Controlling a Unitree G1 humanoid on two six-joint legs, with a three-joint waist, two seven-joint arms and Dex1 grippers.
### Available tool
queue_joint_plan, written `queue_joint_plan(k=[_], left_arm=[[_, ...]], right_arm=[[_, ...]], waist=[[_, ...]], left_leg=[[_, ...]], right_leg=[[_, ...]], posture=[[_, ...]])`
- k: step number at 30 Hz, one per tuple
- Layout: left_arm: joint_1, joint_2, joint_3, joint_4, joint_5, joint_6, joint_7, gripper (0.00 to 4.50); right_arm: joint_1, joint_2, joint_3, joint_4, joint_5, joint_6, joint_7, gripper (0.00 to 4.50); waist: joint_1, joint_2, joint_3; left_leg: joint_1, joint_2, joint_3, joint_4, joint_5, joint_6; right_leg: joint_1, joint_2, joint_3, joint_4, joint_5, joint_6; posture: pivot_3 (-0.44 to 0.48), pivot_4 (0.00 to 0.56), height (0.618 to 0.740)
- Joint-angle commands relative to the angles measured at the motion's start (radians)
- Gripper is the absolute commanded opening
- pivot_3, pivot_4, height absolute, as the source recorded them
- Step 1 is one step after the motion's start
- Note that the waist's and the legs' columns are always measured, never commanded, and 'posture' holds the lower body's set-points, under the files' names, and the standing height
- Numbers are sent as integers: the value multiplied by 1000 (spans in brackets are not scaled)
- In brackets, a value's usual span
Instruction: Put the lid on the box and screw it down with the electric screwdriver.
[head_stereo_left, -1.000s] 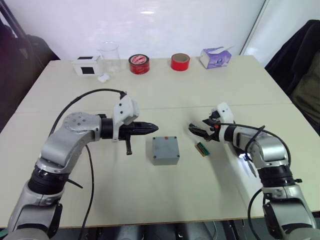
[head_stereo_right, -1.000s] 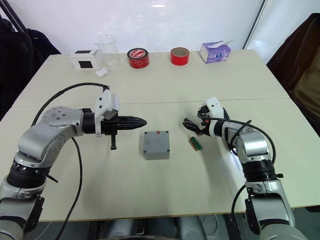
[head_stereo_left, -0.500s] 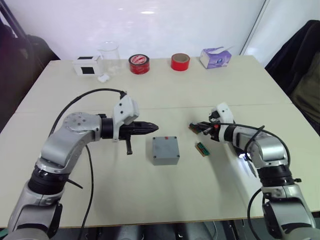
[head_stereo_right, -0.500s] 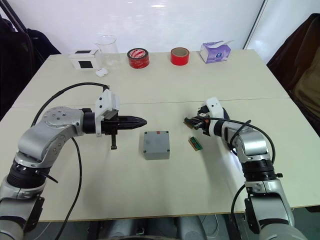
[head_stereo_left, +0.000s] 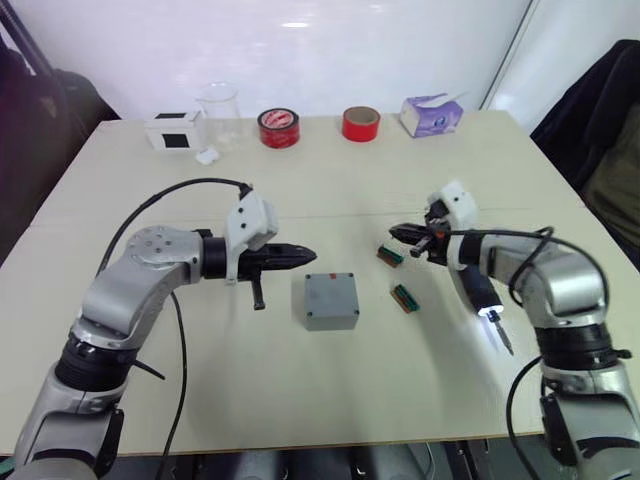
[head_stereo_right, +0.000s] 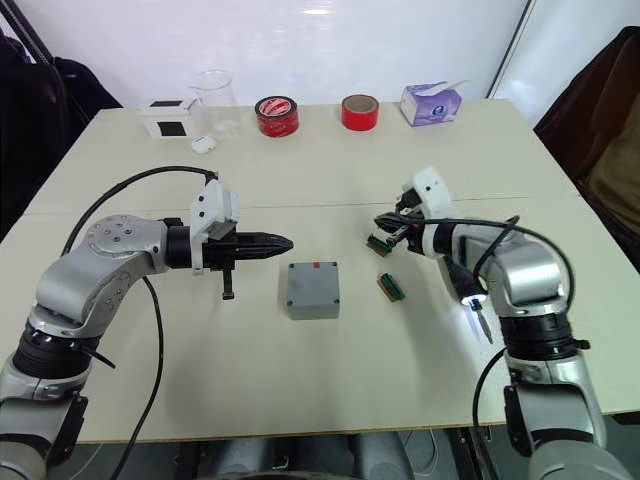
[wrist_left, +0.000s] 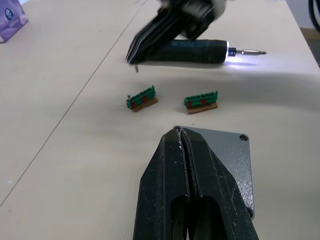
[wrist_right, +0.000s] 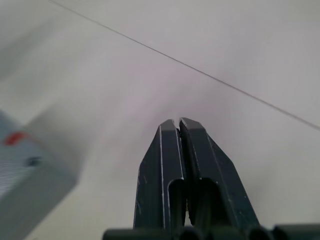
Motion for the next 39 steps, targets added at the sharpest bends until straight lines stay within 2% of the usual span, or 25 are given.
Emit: queue_joint_plan(k=[1, 8, 14, 32, 39], left_arm=[[11, 14, 15, -31, -9, -9, -1, 0], [26, 21, 14, -24, -5, -21, -4, 0], [36, 22, 12, -18, 4, -37, -4, 0], [57, 23, 9, -21, 15, -65, -10, 0], [67, 24, 10, -29, 15, -65, -6, 0]], right_arm=[[-10, -3, 8, -146, 80, 62, 25, 35], [18, 48, 73, -215, 87, 66, -21, 35], [71, 35, 157, -206, 28, -17, -19, 35], [104, 23, 196, -136, -34, -99, 3, 35], [109, 27, 183, -158, -15, -85, 21, 35]], waist=[[-1, 0, 0], [0, 0, 0], [1, 0, 0], [0, 0, 0], [0, 0, 0]], left_leg=[[0, 0, 0, 0, 0, 0], [0, 0, 0, 0, 0, 0], [0, -1, 0, 0, 0, 0], [0, 0, 0, 0, 0, 0], [0, -1, 0, 0, 0, 0]], right_leg=[[0, 0, 0, 0, 0, 0], [0, 0, 0, 0, 0, 0], [0, -1, 0, 0, 0, 0], [0, 0, 0, 0, 0, 0], [0, 0, 0, 0, 0, 0]], posture=[[0, 150, 740], [0, 150, 740], [0, 150, 740], [0, 150, 740], [0, 150, 740]])
